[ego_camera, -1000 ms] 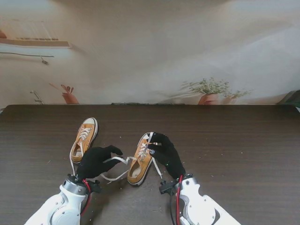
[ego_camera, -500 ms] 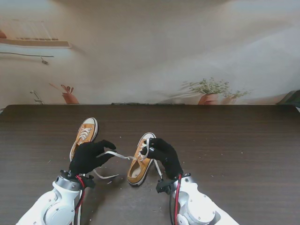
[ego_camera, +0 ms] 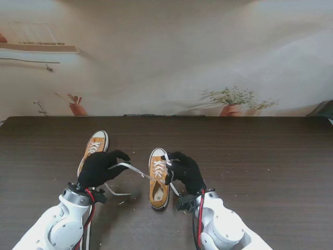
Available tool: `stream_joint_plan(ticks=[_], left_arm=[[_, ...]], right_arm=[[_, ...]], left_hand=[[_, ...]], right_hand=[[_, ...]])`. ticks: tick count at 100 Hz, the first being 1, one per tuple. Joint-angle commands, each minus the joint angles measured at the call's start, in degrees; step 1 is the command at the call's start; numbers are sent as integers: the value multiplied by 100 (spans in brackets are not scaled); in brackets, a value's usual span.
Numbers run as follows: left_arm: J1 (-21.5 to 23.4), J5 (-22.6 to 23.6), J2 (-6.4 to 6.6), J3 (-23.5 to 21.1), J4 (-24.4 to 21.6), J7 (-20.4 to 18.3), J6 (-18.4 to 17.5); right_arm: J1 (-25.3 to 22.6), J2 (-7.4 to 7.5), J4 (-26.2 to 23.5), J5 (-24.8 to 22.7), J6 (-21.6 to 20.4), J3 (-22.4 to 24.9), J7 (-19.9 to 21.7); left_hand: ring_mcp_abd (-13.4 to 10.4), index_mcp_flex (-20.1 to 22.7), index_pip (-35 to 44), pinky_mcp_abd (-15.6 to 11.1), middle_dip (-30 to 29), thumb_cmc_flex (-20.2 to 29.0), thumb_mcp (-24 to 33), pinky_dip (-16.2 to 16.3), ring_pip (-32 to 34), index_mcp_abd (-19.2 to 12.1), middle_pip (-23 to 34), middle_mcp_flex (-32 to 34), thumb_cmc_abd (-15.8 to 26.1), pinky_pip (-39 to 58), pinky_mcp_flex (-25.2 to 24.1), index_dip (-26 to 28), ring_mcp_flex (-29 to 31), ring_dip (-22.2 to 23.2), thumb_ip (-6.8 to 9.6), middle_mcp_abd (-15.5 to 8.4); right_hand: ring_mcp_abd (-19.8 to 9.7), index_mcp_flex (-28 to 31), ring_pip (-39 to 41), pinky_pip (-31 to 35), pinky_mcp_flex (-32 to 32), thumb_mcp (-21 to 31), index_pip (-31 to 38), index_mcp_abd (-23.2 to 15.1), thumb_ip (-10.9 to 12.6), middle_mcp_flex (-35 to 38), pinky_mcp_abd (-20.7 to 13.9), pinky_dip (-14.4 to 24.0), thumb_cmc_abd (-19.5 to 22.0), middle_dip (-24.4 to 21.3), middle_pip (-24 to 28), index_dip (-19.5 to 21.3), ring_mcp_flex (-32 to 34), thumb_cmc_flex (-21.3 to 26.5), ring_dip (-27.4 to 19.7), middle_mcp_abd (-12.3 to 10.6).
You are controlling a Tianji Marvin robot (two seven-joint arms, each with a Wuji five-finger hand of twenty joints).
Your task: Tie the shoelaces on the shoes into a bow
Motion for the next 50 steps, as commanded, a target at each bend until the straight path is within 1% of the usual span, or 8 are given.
stream_joint_plan(ticks=[1,11,18,23,30,39,42,50], left_arm=[[-24,13,10,3,-36,-87,-24],[-45,35,16,12,-14,-92,-44],[-67,59,19,29,-1,-75,-39],[-111,64,20,45,16,-75,-48],[-220,76,27,73,53,-101,-81],[-403,77,34,113,104,-166,-165],[-470,69,33,131,119,-187,-198],[-664,64,34,185,152,-229,-267]], right_arm=[[-28,34,-99,1,56,27,91],[-38,51,-122,-214,116,25,73],[-34,70,-107,-382,115,2,86],[-14,90,-67,-529,77,-25,124],[17,125,-24,-740,84,-49,202],[75,149,32,-928,84,-76,246],[96,153,49,-958,76,-84,260],[166,169,108,-1041,52,-97,320]], left_hand=[[36,71,-4,-1054,111,289,-139,-15,168,-451,44,245,138,1477,143,60,117,-29,68,406],[30,73,-3,-1056,112,290,-146,-15,169,-455,45,246,133,1477,143,61,117,-29,68,404],[25,65,-8,-1059,112,286,-151,-14,169,-470,45,245,135,1477,144,58,117,-29,68,397],[19,63,-10,-1064,113,276,-159,-14,171,-493,48,247,135,1477,145,56,118,-28,68,384],[6,54,-12,-1074,114,255,-172,-12,175,-552,51,250,144,1477,146,56,118,-27,66,364],[-6,31,-18,-1091,114,235,-183,-12,177,-612,52,251,153,1477,148,54,118,-27,65,337],[-14,29,-14,-1098,115,231,-184,-12,178,-635,53,251,158,1477,148,56,118,-27,67,324],[-31,4,-12,-1113,116,201,-201,-13,178,-684,56,254,183,1477,149,55,118,-27,62,288]], right_hand=[[-54,96,888,597,568,-172,122,-5,-153,273,376,416,-66,414,340,-161,290,224,188,-83],[-76,21,1431,1027,1052,-274,104,-87,-153,207,669,772,97,727,393,-170,296,191,220,-127],[-30,-68,1337,1161,1092,-340,60,-93,-134,101,731,884,220,786,362,-142,286,148,130,-177],[9,-167,1047,1152,966,-338,-61,-123,-78,-57,663,950,301,763,295,-77,281,32,-38,-219],[69,-291,859,1232,787,-332,-229,-103,16,-245,598,1067,410,753,301,41,251,-133,-137,-213],[62,-390,916,1446,787,-289,-373,-113,127,-378,515,1200,468,750,344,196,149,-227,-105,-253],[68,-415,956,1512,793,-280,-428,-109,183,-416,495,1230,469,746,358,253,105,-245,-80,-230],[-14,-464,1095,1696,933,-274,-531,-102,164,-460,407,1279,454,770,427,383,77,-263,-10,-318]])
